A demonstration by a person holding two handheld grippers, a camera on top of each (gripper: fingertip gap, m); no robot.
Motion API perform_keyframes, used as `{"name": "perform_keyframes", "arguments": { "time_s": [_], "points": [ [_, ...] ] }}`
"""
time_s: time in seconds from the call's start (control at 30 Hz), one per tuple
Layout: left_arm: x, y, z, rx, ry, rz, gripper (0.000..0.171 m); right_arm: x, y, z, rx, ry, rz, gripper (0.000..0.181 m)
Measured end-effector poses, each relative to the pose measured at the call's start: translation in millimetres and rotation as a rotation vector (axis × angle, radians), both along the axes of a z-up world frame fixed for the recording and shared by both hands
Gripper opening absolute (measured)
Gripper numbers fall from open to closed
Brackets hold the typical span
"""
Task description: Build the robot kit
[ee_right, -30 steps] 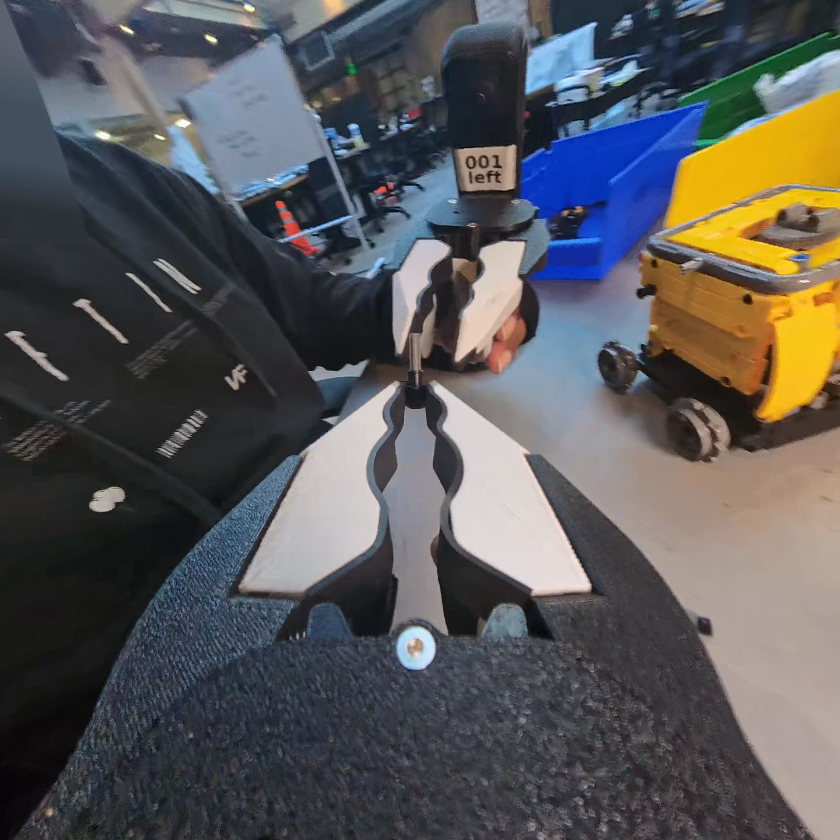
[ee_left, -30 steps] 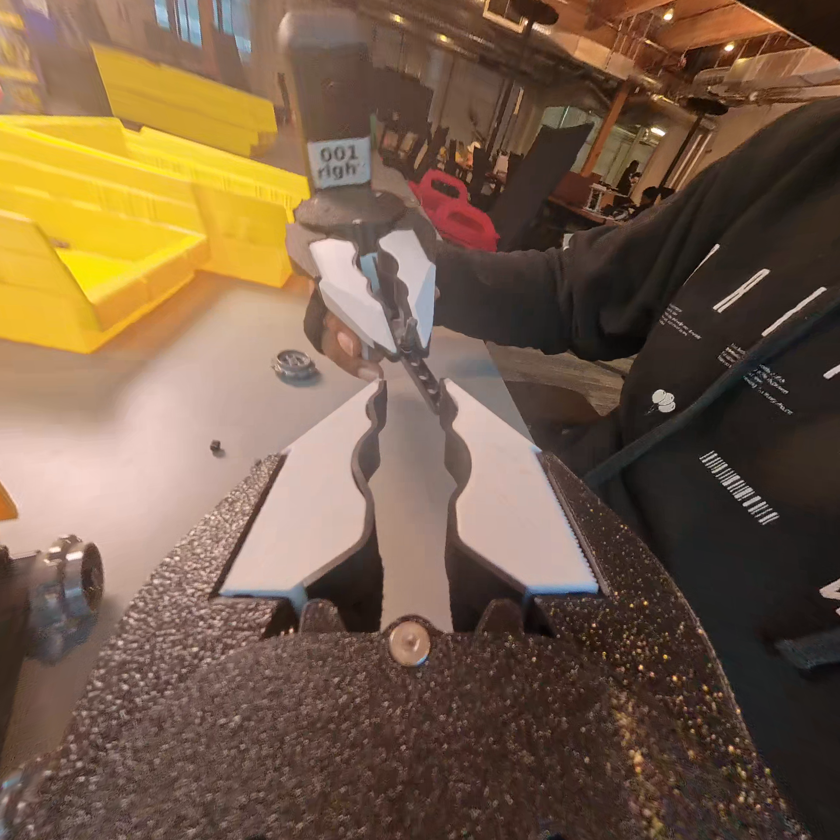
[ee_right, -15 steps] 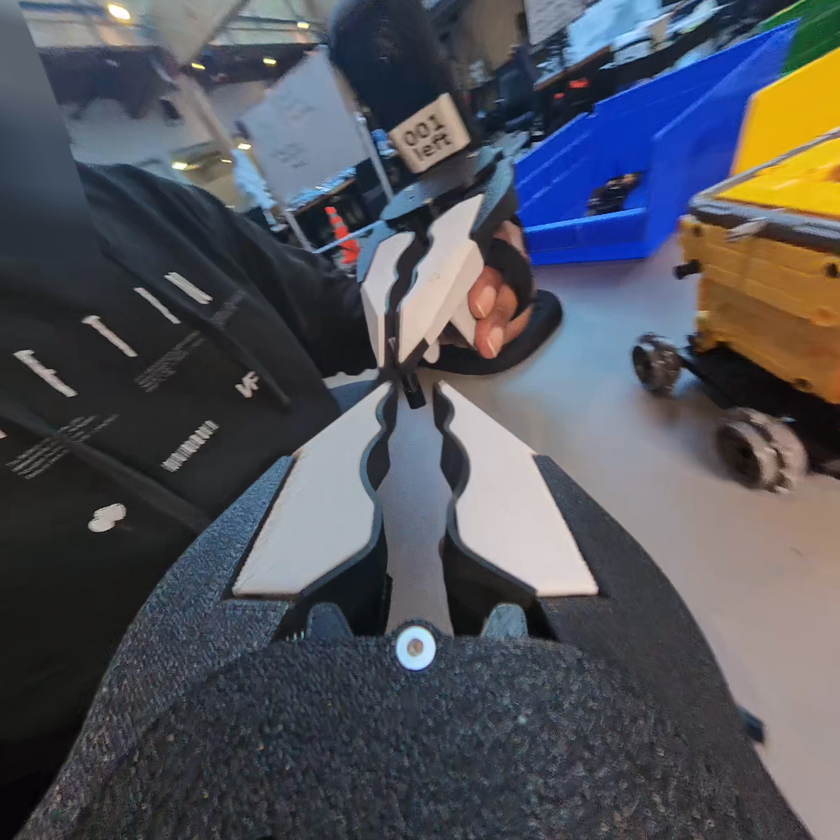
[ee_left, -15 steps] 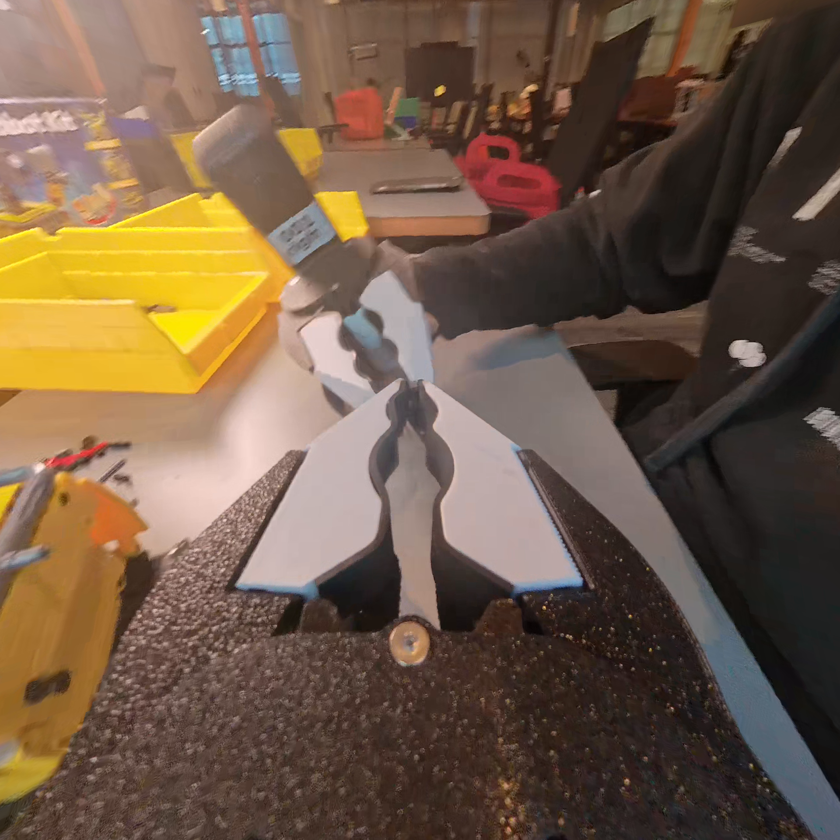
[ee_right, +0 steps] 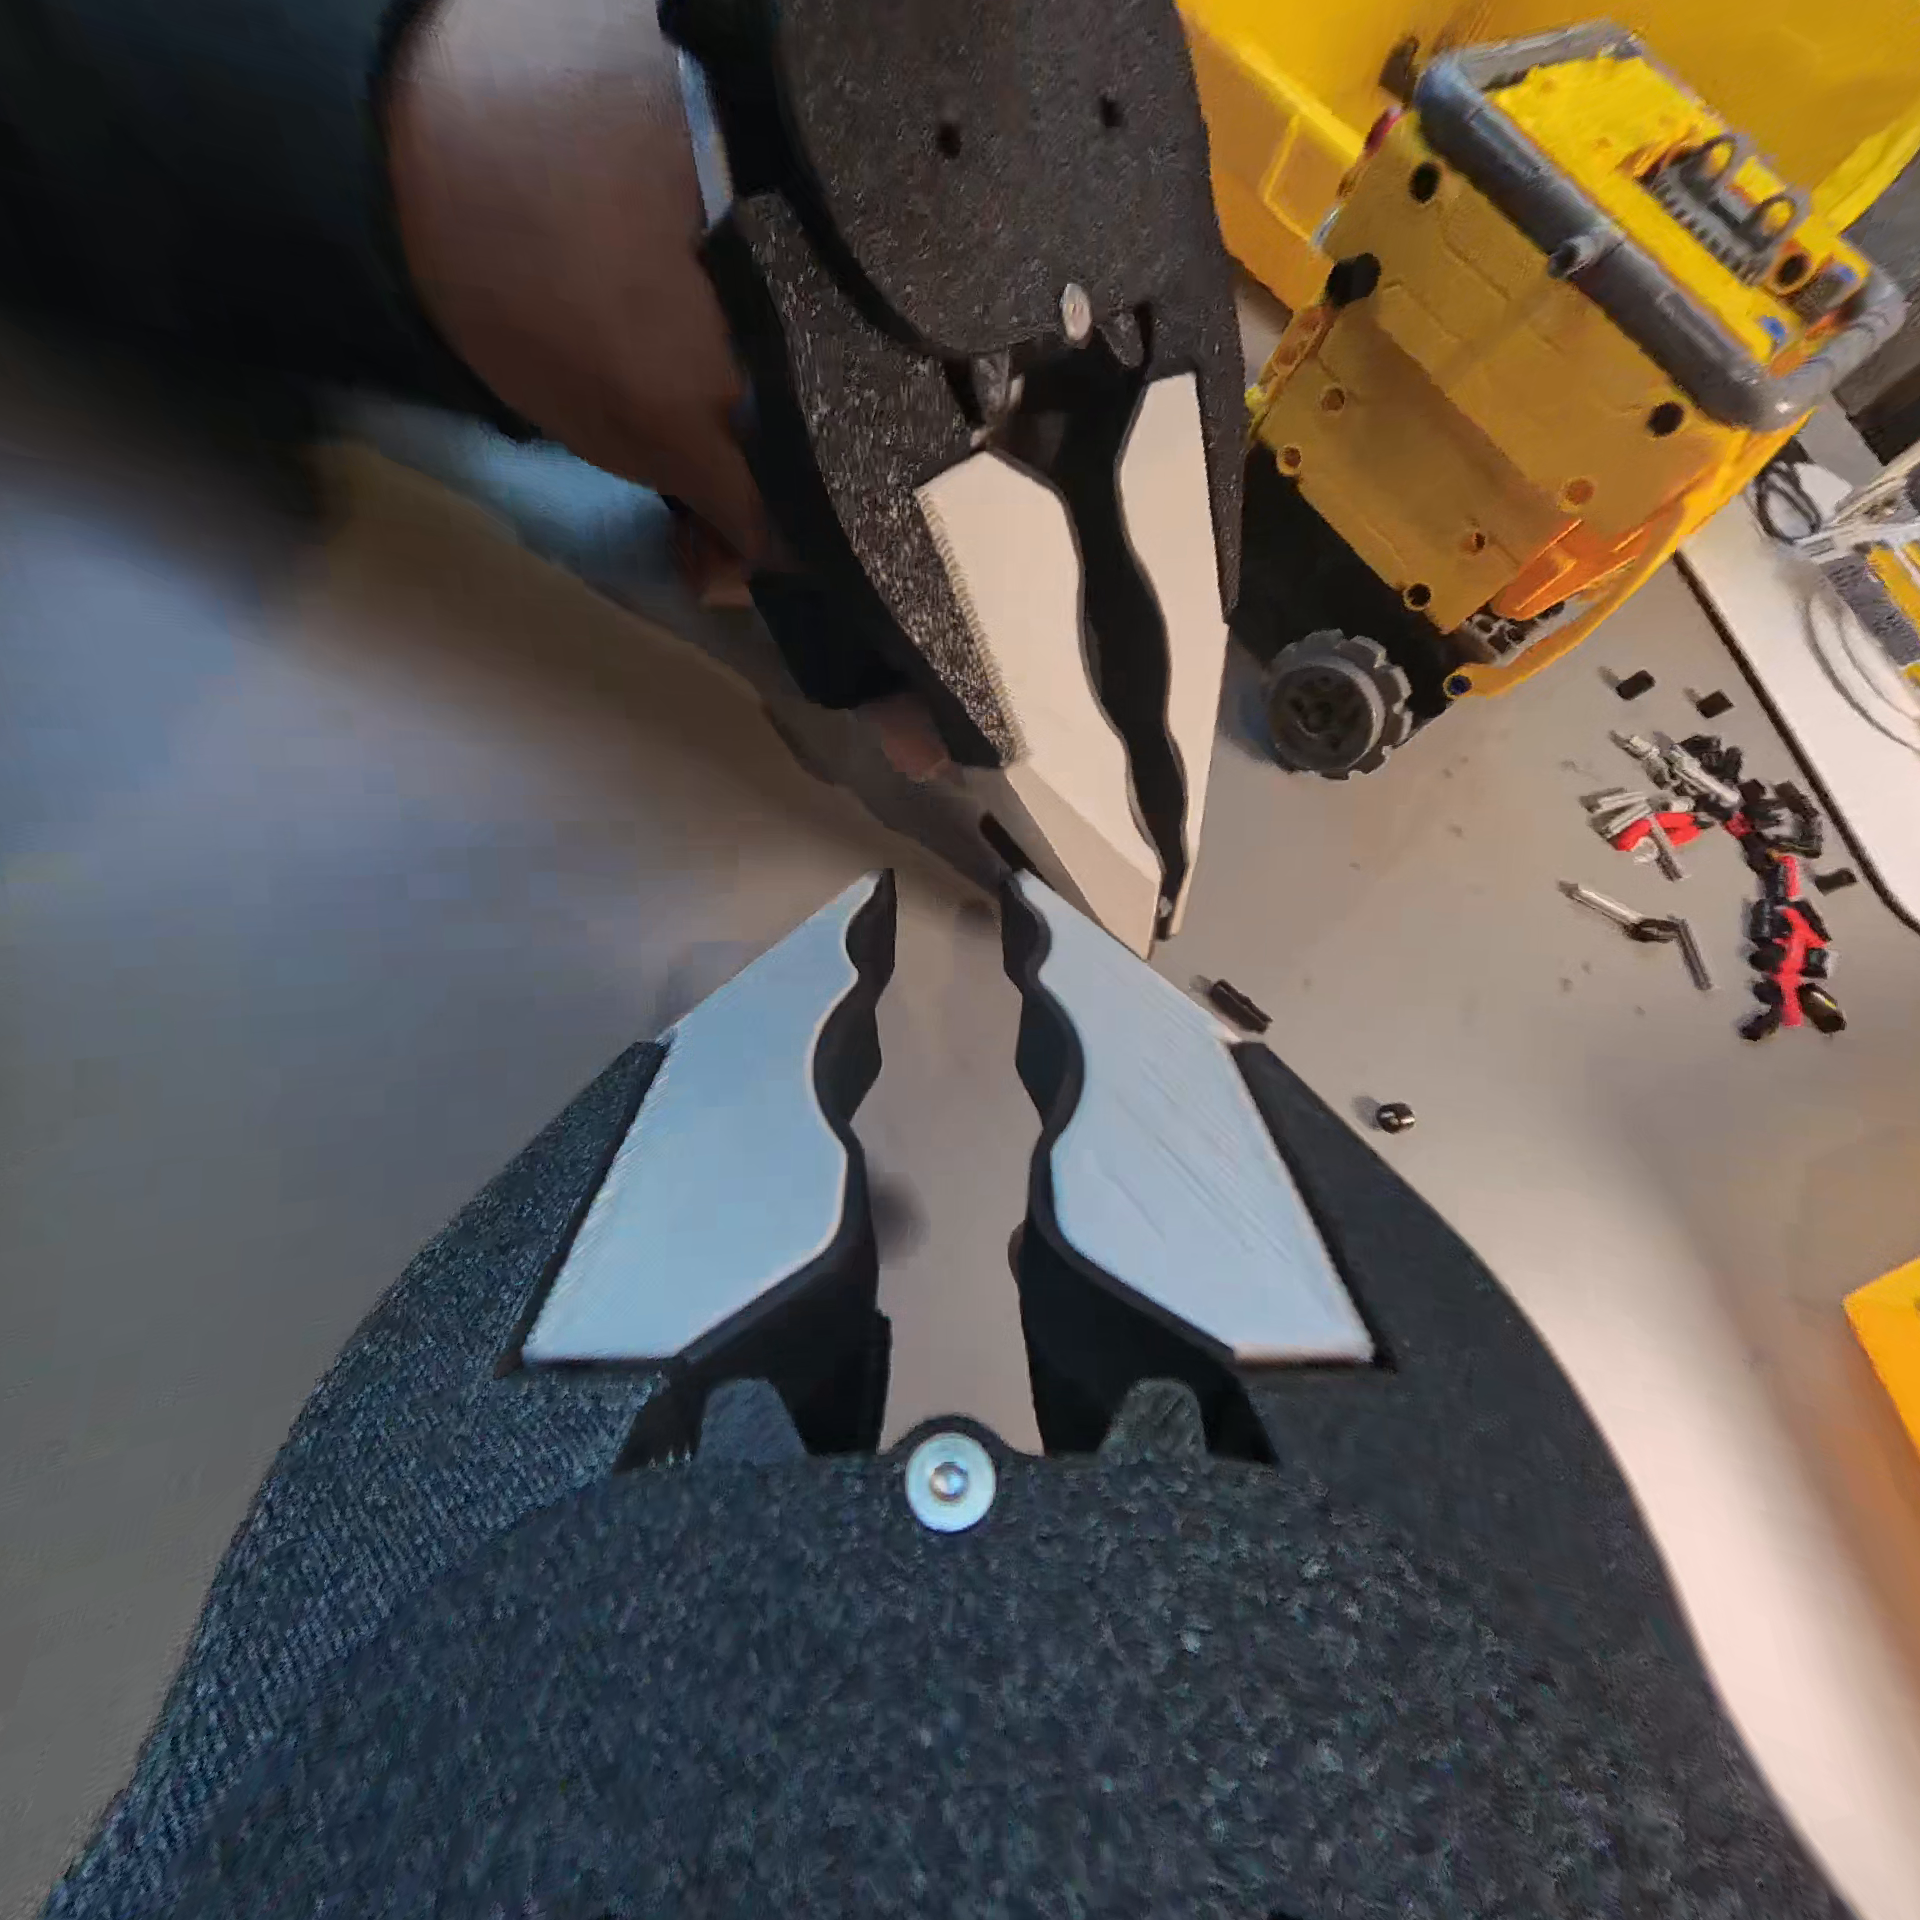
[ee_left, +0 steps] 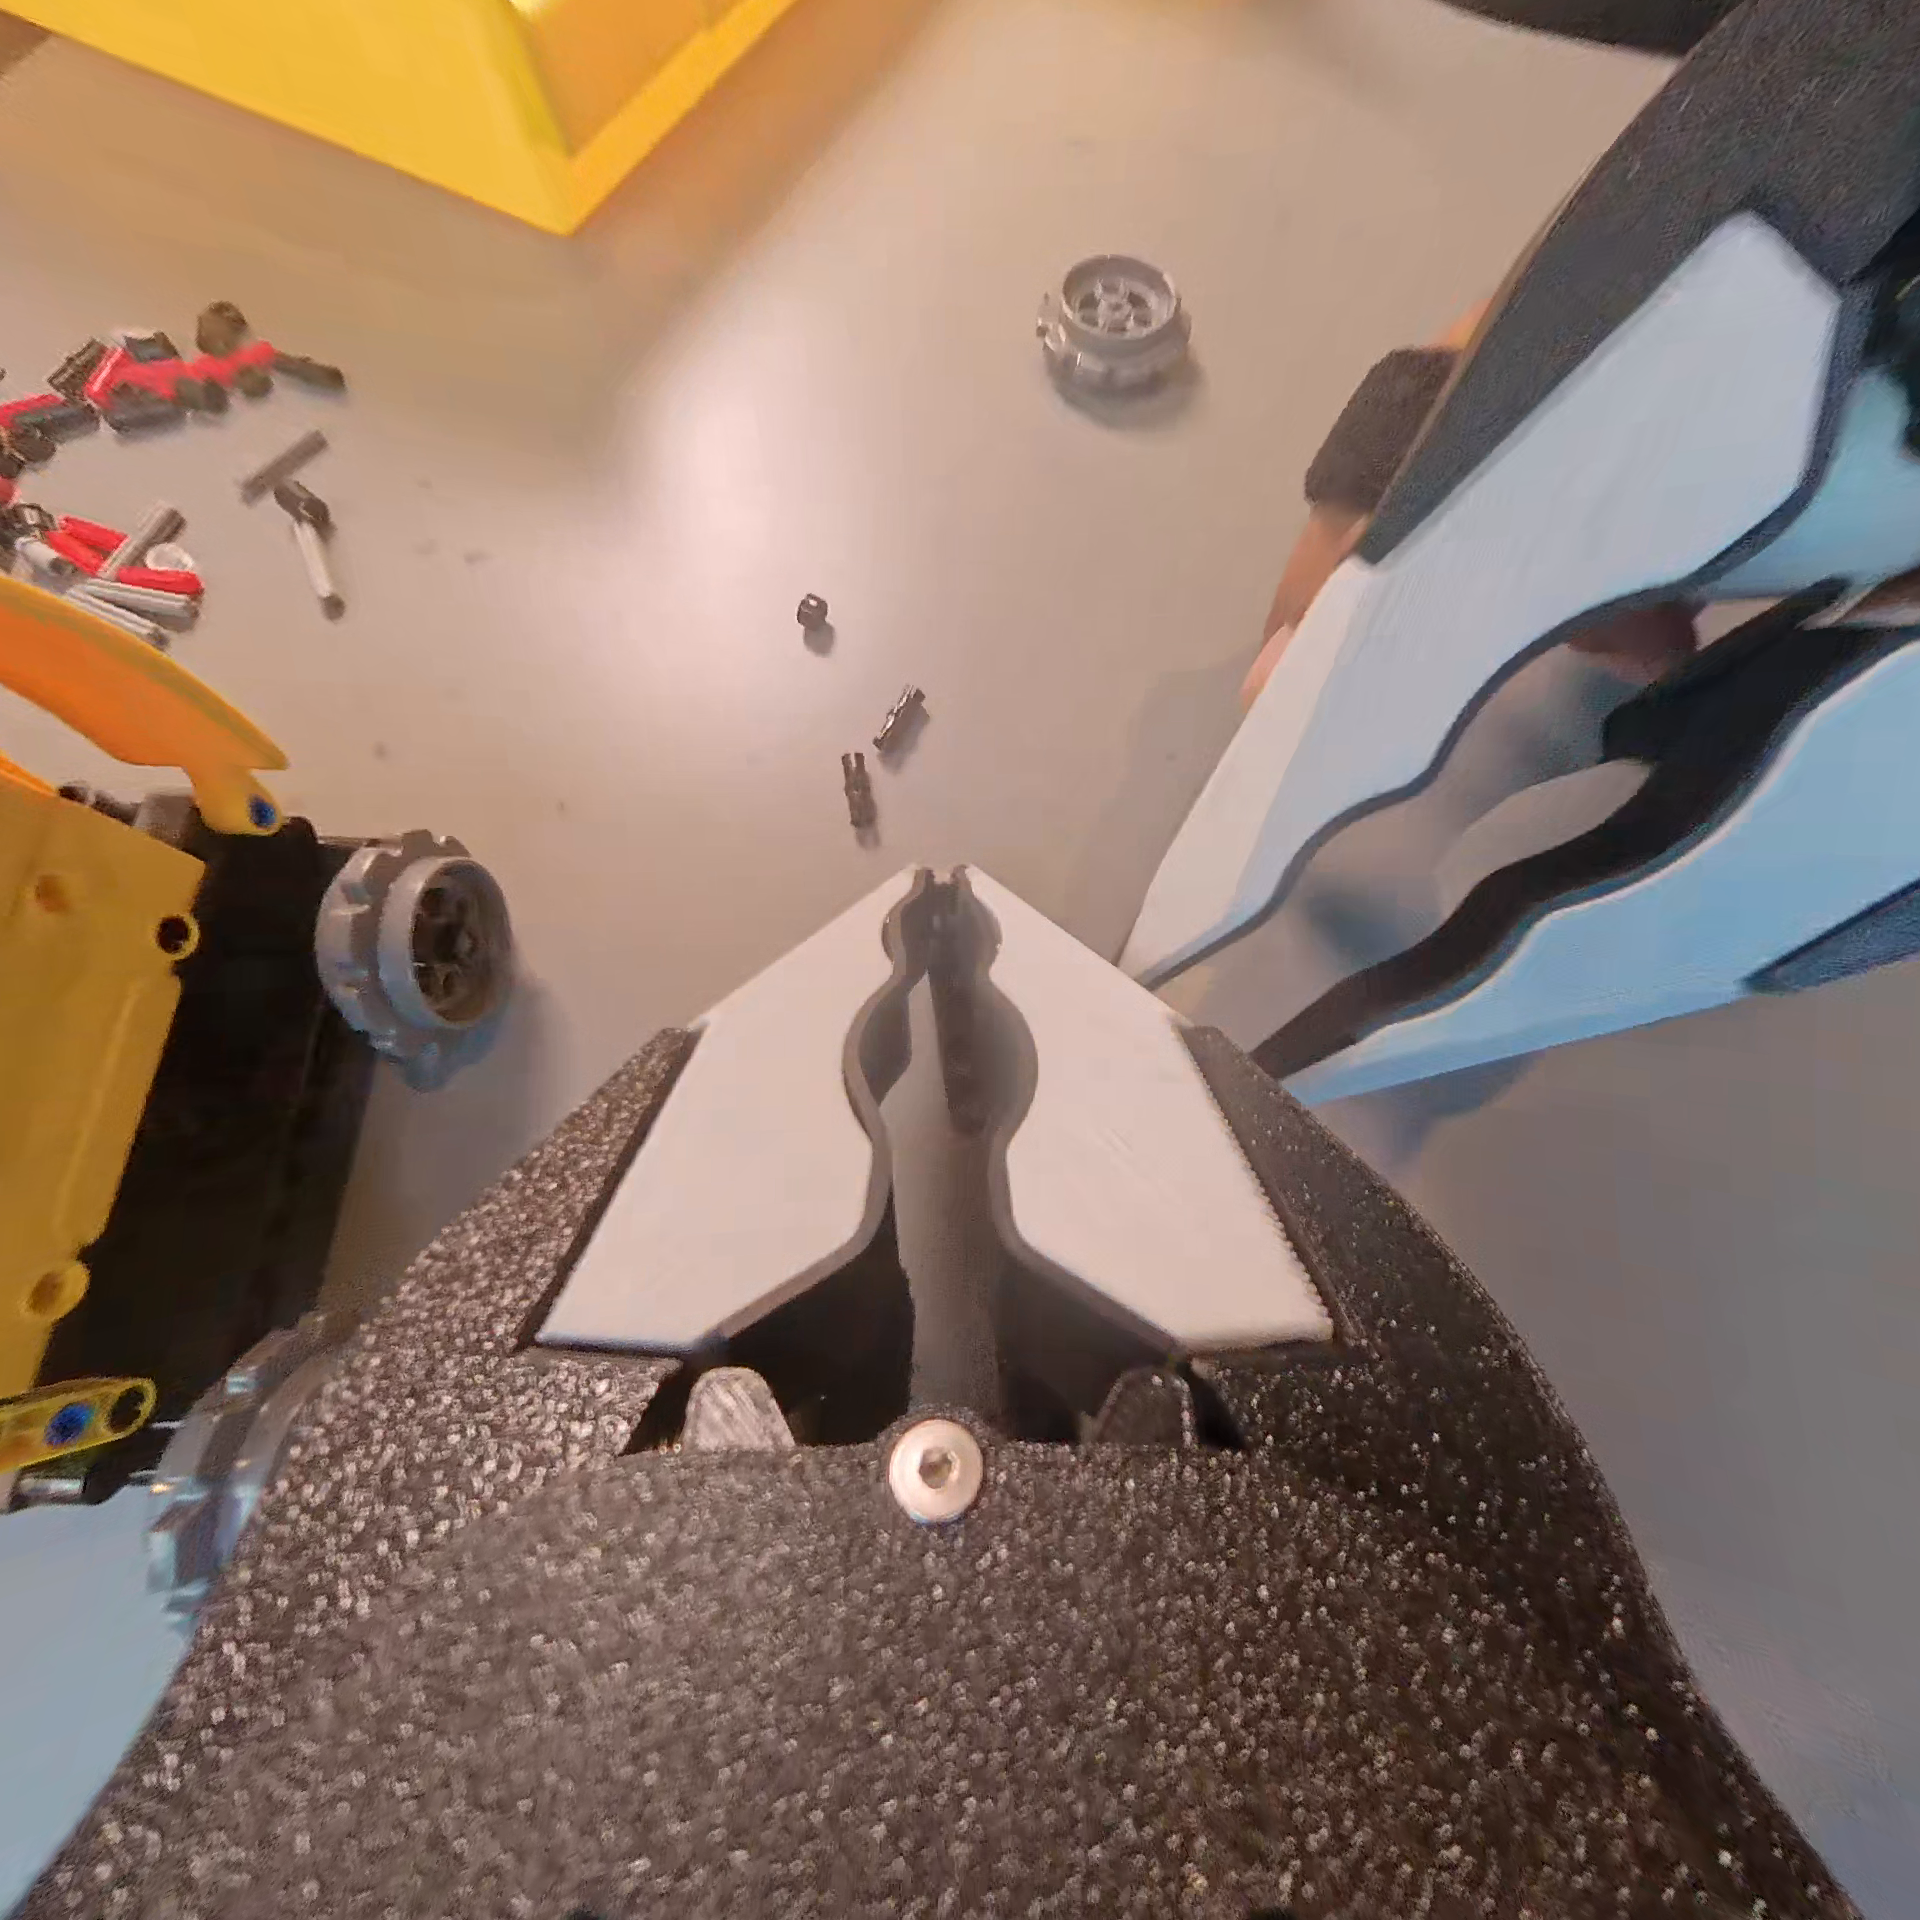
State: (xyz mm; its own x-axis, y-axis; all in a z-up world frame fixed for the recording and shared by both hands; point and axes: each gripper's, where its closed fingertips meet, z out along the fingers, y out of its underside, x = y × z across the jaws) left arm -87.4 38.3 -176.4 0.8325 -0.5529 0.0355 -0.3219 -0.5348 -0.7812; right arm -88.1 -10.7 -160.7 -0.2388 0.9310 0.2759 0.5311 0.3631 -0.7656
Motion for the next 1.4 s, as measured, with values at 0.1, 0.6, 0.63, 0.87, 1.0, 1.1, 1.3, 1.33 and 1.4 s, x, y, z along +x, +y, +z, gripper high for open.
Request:
{"name": "perform_keyframes", "arguments": {
  "time_s": [0.1,0.6,0.63,0.87,1.0,1.1,1.3,1.33,1.4],
  "points": [
    [-0.1,-1.5,0.1,-0.002,-0.004,-0.004,0.001,2.8,5.2,-15.2,0.016,-0.075,-0.012,0.02],
    [-7.3,-13.6,10.7,0.012,-0.048,-0.068,0.012,15.2,22.2,-18.1,-0.002,-0.113,-0.066,0.017],
    [-9.4,-13.4,12.0,0.011,-0.055,-0.062,0.012,16.3,26.5,-16.6,0.007,-0.112,-0.076,0.017],
    [-9.8,-18.0,22.6,0.023,-0.113,-0.097,0.015,21.0,59.0,2.1,-0.021,-0.067,-0.141,0.018],
    [-8.8,-21.8,22.3,0.022,-0.1,-0.144,0.016,19.6,65.2,3.3,-0.019,-0.06,-0.151,0.018],
    [-6.1,-25.0,19.1,0.029,-0.06,-0.186,0.02,16.8,67.8,2.1,-0.032,-0.052,-0.158,0.019],
    [-7.3,-26.2,4.6,0.07,0.125,-0.242,0.022,11.5,71.6,0.7,-0.044,-0.041,-0.157,0.019],
    [-7.8,-25.8,2.7,0.065,0.136,-0.238,0.02,10.6,71.6,0.5,-0.045,-0.038,-0.156,0.019],
    [-8.3,-25.7,0.4,0.053,0.139,-0.236,0.019,9.2,71.2,-0.4,-0.052,-0.034,-0.153,0.019]
  ]
}}
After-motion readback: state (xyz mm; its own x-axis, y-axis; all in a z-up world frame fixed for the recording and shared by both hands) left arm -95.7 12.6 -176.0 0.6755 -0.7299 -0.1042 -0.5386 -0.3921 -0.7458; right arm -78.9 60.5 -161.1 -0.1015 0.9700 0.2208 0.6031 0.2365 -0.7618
